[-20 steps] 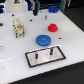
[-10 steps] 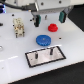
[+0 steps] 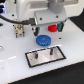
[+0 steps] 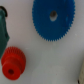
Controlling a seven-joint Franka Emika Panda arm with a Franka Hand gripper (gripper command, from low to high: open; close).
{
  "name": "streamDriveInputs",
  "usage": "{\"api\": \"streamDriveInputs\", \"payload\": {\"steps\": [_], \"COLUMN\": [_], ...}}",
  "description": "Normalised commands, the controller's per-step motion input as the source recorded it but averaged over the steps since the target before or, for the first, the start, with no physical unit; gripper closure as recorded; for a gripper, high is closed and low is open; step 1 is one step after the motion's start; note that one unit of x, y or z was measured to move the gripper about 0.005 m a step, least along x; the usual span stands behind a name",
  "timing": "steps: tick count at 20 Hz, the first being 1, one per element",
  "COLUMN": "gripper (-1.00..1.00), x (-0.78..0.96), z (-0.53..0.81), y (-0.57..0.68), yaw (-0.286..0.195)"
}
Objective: Insert the blue gear onto the right peg, followed by the red gear
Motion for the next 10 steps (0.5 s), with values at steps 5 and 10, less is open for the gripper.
{"api": "streamDriveInputs", "payload": {"steps": [5,10], "gripper": [-1.0,-1.0], "x": [-0.14,-0.19], "z": [-0.43,-0.34], "y": [-0.05,-0.02], "yaw": [0.0,0.0]}}
